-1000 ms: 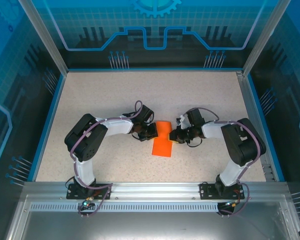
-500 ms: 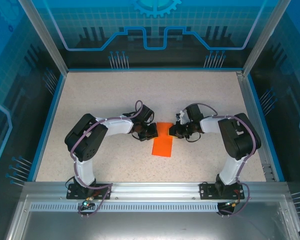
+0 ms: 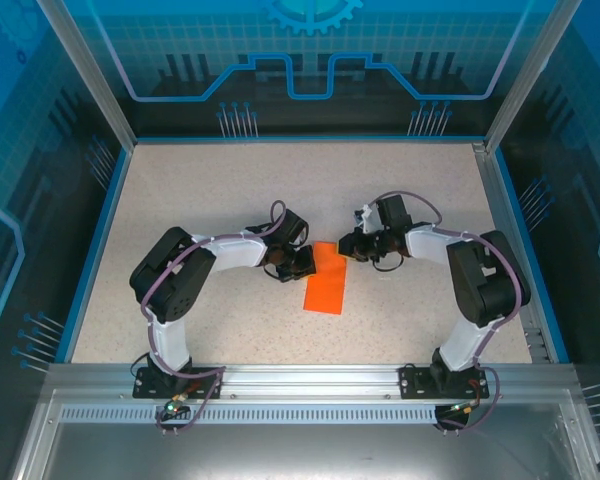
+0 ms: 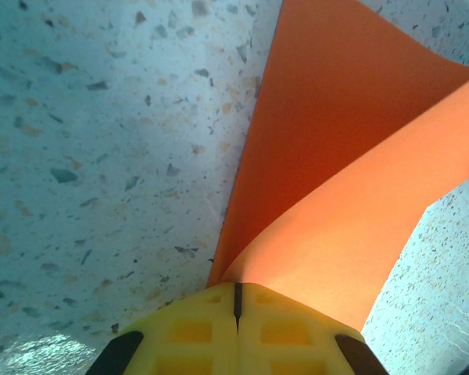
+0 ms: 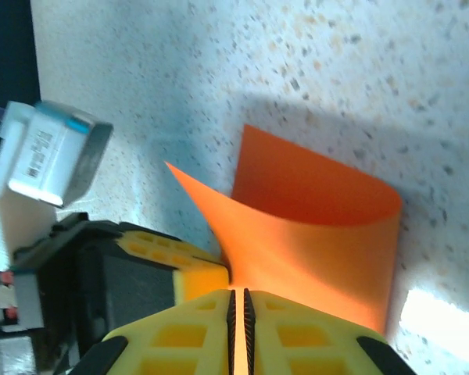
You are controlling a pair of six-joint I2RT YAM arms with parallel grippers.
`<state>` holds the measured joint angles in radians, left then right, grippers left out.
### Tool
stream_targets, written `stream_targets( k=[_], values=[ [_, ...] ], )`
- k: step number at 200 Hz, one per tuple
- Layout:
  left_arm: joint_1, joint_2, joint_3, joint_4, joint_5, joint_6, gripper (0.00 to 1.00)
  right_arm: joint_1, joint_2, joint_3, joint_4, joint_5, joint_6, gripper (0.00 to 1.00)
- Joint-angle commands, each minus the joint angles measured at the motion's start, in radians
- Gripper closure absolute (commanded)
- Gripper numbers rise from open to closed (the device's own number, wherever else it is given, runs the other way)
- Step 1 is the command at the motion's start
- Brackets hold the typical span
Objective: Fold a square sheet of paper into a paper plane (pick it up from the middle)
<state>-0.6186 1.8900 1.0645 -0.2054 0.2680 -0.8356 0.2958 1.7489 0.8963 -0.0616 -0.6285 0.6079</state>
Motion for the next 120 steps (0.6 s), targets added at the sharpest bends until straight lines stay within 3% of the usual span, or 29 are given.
stream_targets(
  k=[1, 47, 120],
  values=[
    [-0.013, 0.047, -0.011, -0.1, -0.037, 0.017, 1.0, -0.017, 0.068, 0.009, -0.005, -0.03, -0.014, 0.86],
    [-0.013, 0.047, -0.014, -0.101, -0.039, 0.02, 1.0, -0.017, 0.134, 0.003, -0.027, 0.044, -0.023, 0.87],
    [-0.013, 0.05, -0.011, -0.102, -0.039, 0.022, 1.0, -0.034, 0.066, 0.106, -0.087, -0.014, -0.028, 0.85]
  ],
)
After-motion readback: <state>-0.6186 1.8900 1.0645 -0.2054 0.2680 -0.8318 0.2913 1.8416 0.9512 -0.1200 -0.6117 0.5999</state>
